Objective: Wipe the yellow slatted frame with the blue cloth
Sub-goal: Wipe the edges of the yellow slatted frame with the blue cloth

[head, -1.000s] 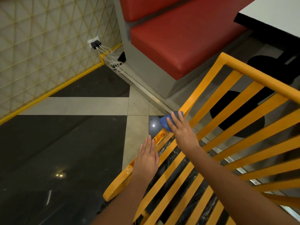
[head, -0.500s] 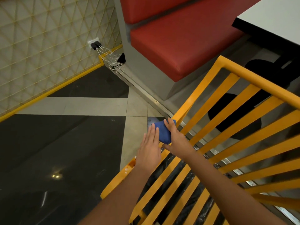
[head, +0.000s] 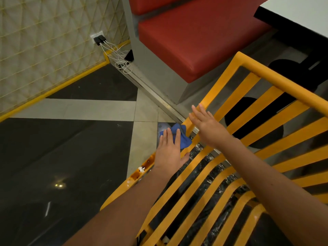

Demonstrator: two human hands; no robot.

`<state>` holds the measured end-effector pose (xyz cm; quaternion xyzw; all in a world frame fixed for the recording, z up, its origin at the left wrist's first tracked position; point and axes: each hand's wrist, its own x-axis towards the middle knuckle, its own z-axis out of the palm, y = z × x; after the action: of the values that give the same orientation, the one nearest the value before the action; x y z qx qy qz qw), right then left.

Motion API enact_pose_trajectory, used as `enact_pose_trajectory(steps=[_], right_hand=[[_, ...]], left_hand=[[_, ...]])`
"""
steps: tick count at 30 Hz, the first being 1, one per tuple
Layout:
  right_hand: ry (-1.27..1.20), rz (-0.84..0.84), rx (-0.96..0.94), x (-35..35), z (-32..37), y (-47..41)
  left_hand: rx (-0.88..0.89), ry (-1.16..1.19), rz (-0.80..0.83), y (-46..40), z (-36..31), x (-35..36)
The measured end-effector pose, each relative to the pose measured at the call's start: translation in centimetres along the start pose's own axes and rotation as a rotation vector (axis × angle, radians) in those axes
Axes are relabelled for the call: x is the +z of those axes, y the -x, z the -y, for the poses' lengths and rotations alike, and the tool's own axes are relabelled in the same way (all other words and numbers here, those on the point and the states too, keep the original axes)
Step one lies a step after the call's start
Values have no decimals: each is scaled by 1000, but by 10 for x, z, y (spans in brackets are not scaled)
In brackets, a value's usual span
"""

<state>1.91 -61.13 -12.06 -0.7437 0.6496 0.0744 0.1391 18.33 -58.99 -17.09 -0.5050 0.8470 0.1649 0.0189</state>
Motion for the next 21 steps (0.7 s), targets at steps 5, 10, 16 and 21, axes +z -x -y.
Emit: enact_pose_trajectory(steps=[5,10,16,21], right_hand=[[136,-20,12,14,7,0],[186,-19,33,16,7,-1],[156,20,66,9,6,-2],[127,12,88,9,10,0]], left_hand=[[-72,-126,-3,-10,-11,1],[-79,-213,-32,-15,-19,5],[-83,-164,-94,-23,-28,5],[0,-182,-123,2,-1,20]])
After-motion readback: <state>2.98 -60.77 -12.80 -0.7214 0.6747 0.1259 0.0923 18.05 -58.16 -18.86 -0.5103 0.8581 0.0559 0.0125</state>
